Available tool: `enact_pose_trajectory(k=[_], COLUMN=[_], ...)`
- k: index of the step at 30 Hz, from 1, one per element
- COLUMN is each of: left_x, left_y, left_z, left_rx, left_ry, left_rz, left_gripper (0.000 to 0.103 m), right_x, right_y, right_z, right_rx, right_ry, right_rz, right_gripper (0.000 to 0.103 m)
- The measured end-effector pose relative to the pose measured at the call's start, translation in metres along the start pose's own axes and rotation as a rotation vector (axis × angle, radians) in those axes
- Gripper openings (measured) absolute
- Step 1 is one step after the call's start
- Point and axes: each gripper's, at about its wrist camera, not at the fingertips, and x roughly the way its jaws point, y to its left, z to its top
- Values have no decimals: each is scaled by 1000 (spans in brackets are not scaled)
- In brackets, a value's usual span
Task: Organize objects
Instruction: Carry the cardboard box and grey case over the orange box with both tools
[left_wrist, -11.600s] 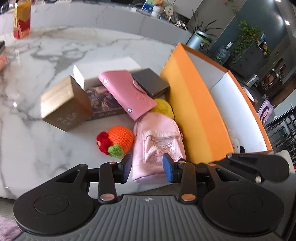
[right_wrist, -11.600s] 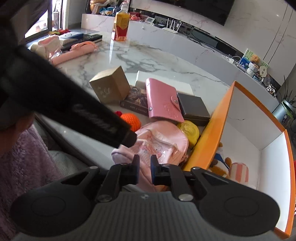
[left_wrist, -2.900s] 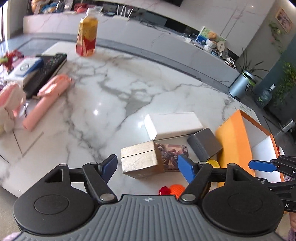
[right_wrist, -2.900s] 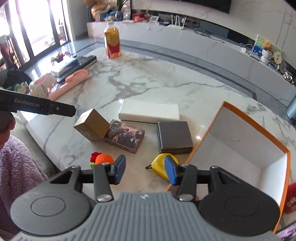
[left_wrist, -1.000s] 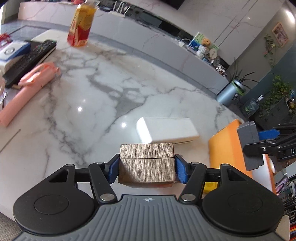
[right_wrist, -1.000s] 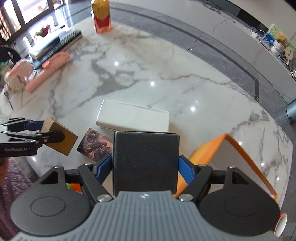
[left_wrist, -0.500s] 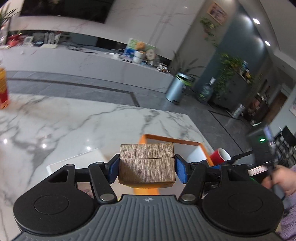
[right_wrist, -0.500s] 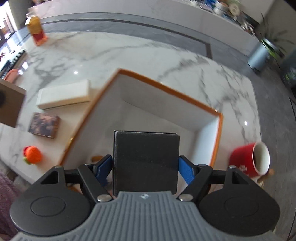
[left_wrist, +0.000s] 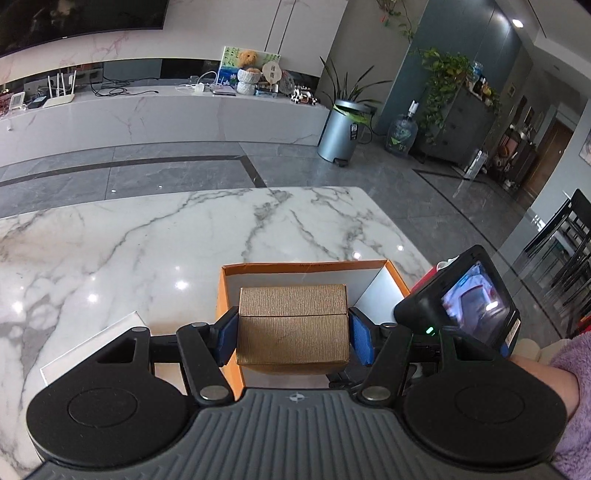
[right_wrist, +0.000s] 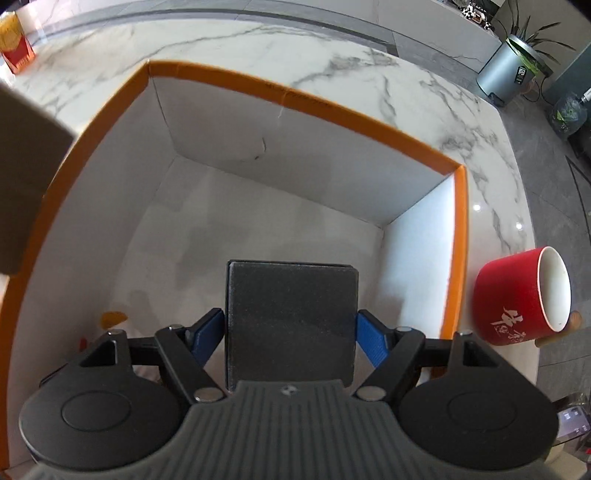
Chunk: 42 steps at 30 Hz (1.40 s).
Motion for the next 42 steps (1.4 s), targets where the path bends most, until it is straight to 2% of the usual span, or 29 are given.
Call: enact_pose_trajectory(k=[6, 11, 14, 18, 20, 23, 27, 30, 33, 37, 39, 42], left_x=[6, 9, 9, 12, 12, 15, 20, 23, 28, 35, 37, 41], left_y=[-1, 2, 3, 5, 3, 2, 3, 2, 0, -4, -8, -14], left_z=[0, 2, 4, 10, 12, 13, 13, 12, 11, 10, 10, 11], left_rx=[2, -5, -9, -21, -14, -8, -5, -1, 1, 9, 21, 35], left_ry=[11, 12, 4, 1, -2, 3, 11, 18, 26, 42, 49, 56], left_rz=[-2, -9, -12, -17, -10, -7, 0, -5, -6, -10, -13, -12], left_gripper=[70, 70, 70, 70, 70, 70, 70, 70, 70, 70, 70, 70], right_x=[8, 3, -7, -14, -9, -2, 12, 17, 18, 18, 13, -14], right_y=[10, 6, -3, -8, -7, -2, 4, -5, -24, -38, -38, -44], right_z=[-2, -4, -2, -4, -3, -4, -10, -9, -3, 0, -3, -13], right_rx=[-115, -172, -217, -372, -417, -459, -501, -430, -285, -197, -219, -255], right_ry=[82, 107, 59, -81, -88, -85, -65, -19, 32, 60, 32, -71], right_rz=[-51, -13, 17, 102, 141, 203, 171, 150, 170, 218, 220, 208], right_gripper=[79, 85, 85, 81, 80, 70, 50, 43, 41, 40, 40, 46])
